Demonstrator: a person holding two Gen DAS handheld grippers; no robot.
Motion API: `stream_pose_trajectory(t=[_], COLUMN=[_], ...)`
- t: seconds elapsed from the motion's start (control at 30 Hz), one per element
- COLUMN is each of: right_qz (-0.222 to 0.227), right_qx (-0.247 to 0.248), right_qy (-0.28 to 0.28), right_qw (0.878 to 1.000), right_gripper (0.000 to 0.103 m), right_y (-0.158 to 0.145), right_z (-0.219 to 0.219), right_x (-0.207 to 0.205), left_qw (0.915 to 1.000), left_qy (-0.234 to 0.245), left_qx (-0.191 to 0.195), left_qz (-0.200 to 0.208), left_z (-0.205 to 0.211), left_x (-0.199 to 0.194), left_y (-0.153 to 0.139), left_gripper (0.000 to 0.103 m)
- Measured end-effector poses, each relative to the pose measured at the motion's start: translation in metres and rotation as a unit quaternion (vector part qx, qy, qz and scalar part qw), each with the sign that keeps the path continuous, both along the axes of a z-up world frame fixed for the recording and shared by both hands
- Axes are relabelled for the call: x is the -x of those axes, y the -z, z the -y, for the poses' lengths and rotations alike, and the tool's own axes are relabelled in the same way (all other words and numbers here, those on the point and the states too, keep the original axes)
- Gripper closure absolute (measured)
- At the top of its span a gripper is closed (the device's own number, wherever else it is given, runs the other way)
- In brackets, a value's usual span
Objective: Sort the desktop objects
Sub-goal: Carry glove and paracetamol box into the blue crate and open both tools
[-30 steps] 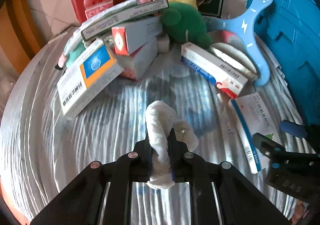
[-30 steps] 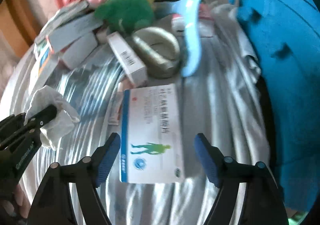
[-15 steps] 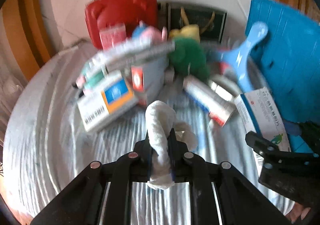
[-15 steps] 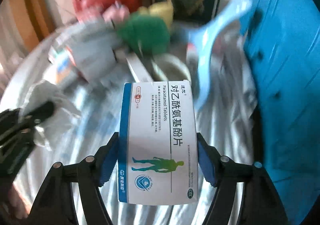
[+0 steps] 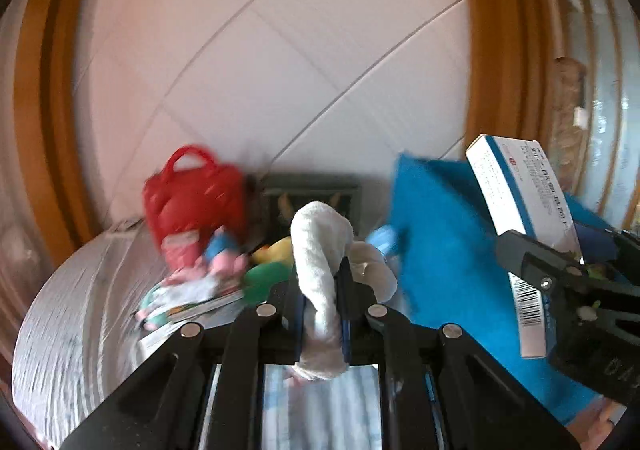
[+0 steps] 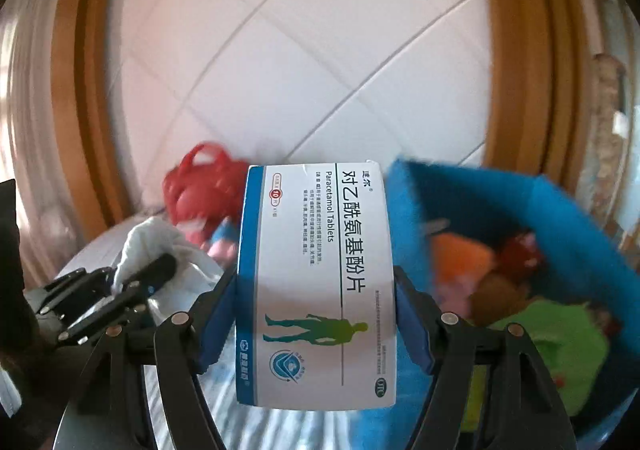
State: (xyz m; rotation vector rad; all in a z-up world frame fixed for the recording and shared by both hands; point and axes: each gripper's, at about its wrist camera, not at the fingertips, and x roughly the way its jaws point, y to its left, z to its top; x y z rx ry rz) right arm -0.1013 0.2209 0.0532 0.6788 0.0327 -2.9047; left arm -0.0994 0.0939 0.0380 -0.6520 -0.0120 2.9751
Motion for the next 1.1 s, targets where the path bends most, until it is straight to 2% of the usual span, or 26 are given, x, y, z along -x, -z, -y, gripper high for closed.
stream_pose_trajectory(t=[0.13,0.27,0.4,0.57,0.7,0.97,1.07,1.1], right_qz=[-0.019,-0.025,-0.007,0.034,0.059,0.084,0.087,0.087], right_qx=[0.000,-0.015,-0.033,-0.056,-0.065,-0.077,-0.079,-0.079], right_qy=[0.033,0.073,0.110,0.144,0.156,0.163,0.161,0.161], right_qw=[0.999,0.997,0.993,0.987,0.984,0.980,0.980,0.980], right_gripper=[0.031,0.031,0.031,0.031,0.031,0.031,0.031,0.030], right_y=[-0.017,-0.022,-0.010,0.016,0.038,0.058,0.061,0.062], right_z=[-0.062,-0.127,-0.186,-0.242,-0.271,-0.296,-0.299,-0.299], right_x=[-0.016,-0.026,-0.023,-0.016,-0.017,-0.011,-0.009,-0.009], left_qw=[0.9993,0.9978,0.9964,0.9937,0.9912,0.9900,0.9902,0.9904], left_qy=[0.033,0.062,0.081,0.097,0.104,0.090,0.083,0.081], left_qx=[-0.002,0.005,0.021,0.051,0.069,0.091,0.092,0.091], left_qz=[-0.018,-0.024,-0.016,0.020,0.045,0.059,0.065,0.066], left_z=[-0.065,-0.126,-0.184,-0.244,-0.270,-0.289,-0.287,-0.287], left_x=[-0.014,-0.023,-0.024,-0.018,-0.015,-0.014,-0.013,-0.014], left_y=[-0.024,-0.034,-0.031,-0.014,-0.002,0.006,0.008,0.009], left_gripper=[0.090,0.090,0.090,0.090,0.090,0.090,0.083,0.076])
